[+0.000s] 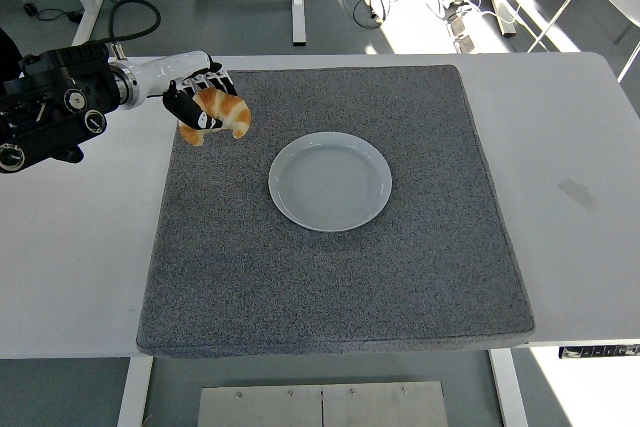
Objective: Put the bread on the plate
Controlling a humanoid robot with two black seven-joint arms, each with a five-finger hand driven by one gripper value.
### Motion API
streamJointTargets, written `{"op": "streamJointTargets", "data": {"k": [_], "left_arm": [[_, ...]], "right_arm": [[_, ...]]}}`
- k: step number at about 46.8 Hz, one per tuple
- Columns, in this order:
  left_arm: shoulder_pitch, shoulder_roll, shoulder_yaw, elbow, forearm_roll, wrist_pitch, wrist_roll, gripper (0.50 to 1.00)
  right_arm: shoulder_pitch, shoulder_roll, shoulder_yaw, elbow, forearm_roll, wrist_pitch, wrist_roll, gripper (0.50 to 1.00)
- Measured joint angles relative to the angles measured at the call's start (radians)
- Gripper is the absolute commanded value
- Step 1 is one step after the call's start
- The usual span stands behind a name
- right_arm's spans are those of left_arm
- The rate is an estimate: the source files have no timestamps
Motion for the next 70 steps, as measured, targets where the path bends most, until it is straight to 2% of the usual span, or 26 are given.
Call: {"op": "streamJointTargets", "data": {"k": [12, 22, 46, 66, 70], "left_arm": [[-0.017, 0.015, -0.015, 0.000, 0.011, -0.011, 0.001, 0.542], [-0.048, -0.001, -0.017, 0.000, 0.013, -0.011, 0.011, 0.542], [-0.076, -0.175, -0.013, 0.000, 0.017, -0.009, 0.032, 0.542], [-0.007, -0.256, 0.001, 0.002, 0.020, 0.019, 0.029, 0.542], [0.007, -0.266, 0.022, 0.009, 0.020, 0.045, 0.028, 0.542]], "right_arm": [[0.000, 0.000, 0.000, 0.000, 0.000, 0.000, 0.000, 1.000], [0.000, 0.000, 0.000, 0.000, 0.001, 0.000, 0.000, 1.000], [0.000, 0.000, 0.000, 0.000, 0.000, 0.000, 0.000, 1.000], [0.000, 0.000, 0.000, 0.000, 0.000, 0.000, 0.000, 1.000], [0.000, 0.000, 0.000, 0.000, 0.000, 0.000, 0.000, 1.000]]}}
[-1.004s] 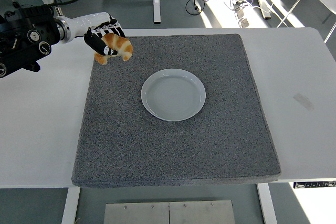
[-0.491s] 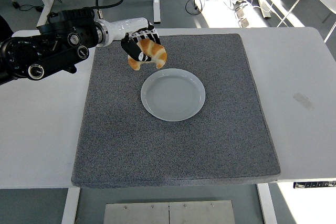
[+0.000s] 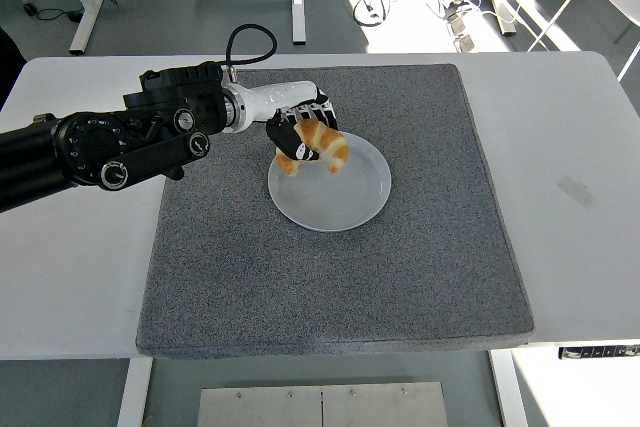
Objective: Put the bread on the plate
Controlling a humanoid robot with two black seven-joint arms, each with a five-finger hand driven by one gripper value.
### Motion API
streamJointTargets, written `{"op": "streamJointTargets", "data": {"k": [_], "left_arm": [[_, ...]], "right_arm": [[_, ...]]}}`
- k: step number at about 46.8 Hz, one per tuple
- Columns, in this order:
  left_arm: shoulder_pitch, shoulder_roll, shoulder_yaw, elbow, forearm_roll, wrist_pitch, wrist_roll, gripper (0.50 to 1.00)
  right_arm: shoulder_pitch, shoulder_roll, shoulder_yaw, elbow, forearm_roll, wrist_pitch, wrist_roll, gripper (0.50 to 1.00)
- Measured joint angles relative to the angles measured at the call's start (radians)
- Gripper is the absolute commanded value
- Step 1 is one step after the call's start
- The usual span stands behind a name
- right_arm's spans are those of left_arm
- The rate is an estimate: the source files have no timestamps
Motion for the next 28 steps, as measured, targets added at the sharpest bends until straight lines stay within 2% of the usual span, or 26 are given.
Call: {"op": "streamJointTargets", "data": {"k": [10, 22, 25, 28], "left_arm": [[0.030, -0.045, 0.048, 0.023, 0.000, 0.065, -0.006, 0.542], [0.043, -0.074, 0.062, 0.054, 0.000, 0.077, -0.013, 0.555], [0.043, -0.074, 0.062, 0.054, 0.000, 0.077, -0.013, 0.604], [0.043, -0.074, 0.061, 0.055, -0.004, 0.077, -0.013, 0.716]], "right_arm": [[0.000, 0.000, 0.000, 0.000, 0.000, 0.000, 0.000, 1.000], [0.000, 0.000, 0.000, 0.000, 0.000, 0.000, 0.000, 1.000], [0.000, 0.000, 0.000, 0.000, 0.000, 0.000, 0.000, 1.000], [0.000, 0.000, 0.000, 0.000, 0.000, 0.000, 0.000, 1.000]]}}
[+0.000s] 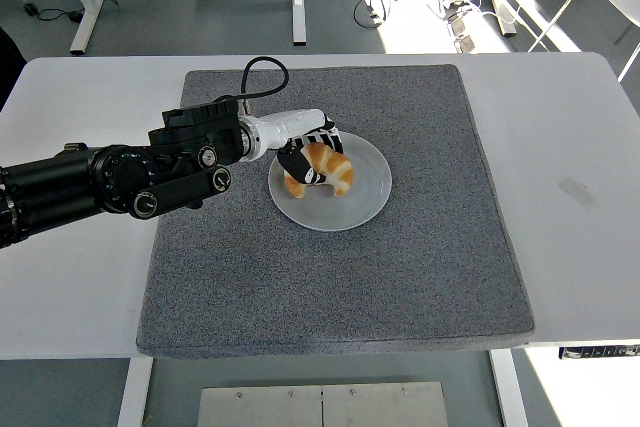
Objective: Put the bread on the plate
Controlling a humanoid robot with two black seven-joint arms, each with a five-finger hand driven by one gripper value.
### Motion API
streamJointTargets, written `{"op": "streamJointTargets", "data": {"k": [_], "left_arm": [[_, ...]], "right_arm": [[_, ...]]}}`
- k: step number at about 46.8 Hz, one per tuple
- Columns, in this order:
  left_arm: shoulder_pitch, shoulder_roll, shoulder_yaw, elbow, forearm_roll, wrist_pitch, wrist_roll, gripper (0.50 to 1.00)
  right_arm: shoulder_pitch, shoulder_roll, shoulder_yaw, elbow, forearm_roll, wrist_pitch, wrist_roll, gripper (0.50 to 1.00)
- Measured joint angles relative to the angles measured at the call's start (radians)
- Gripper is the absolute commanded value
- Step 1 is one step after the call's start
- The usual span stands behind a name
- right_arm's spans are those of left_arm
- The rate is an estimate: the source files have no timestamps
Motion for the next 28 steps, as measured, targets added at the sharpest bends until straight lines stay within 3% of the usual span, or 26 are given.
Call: {"op": "streamJointTargets", "data": {"k": [3, 8, 28], "left_arm": [[0.000, 0.001, -0.007, 0.000, -0.010, 0.000, 0.000, 0.790], [0.000, 0.001, -0.014, 0.001, -0.016, 0.000, 0.001, 0.842], [-0.012, 0.022, -0.061, -0.015, -0.084, -0.021, -0.016, 0.854]], "right_arm": [[0.000, 0.000, 0.000, 0.000, 0.000, 0.000, 0.000, 1.000], [0.000, 0.000, 0.000, 0.000, 0.000, 0.000, 0.000, 1.000], [0.000, 0.000, 0.000, 0.000, 0.000, 0.000, 0.000, 1.000]]}}
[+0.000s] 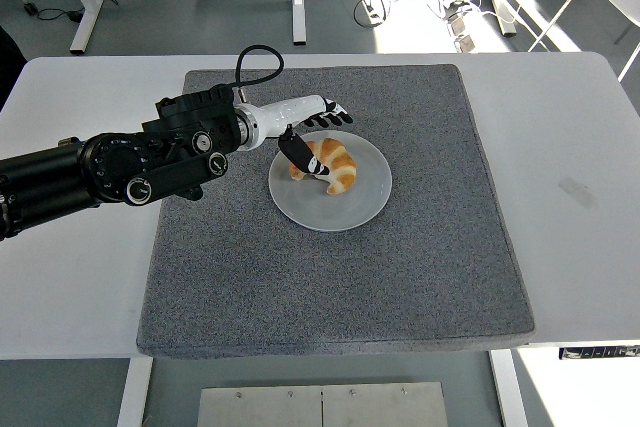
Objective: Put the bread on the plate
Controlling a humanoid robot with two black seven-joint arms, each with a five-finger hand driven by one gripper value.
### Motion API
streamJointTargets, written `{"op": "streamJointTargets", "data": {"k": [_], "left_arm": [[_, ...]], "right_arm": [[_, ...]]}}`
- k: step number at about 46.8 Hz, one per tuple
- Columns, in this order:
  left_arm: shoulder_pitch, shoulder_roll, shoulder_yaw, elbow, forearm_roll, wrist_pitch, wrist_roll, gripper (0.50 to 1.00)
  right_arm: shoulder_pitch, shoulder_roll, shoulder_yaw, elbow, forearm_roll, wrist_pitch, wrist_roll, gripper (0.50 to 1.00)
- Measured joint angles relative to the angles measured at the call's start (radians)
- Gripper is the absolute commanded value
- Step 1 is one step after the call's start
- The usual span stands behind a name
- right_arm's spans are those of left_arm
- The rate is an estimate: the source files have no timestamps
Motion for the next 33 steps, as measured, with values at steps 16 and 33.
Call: {"op": "streamJointTargets", "data": {"k": [16, 33], "left_arm": [[0.012, 0.136, -0.193, 0.000, -0.228, -0.064, -0.123, 0.837], [0.122, 0.350, -0.369, 0.002, -0.337, -0.066, -0.244, 0.822]], "right_arm": [[0.000, 0.000, 0.000, 0.000, -0.001, 0.000, 0.000, 1.000], [0.000, 0.000, 0.000, 0.000, 0.000, 0.000, 0.000, 1.000]]}}
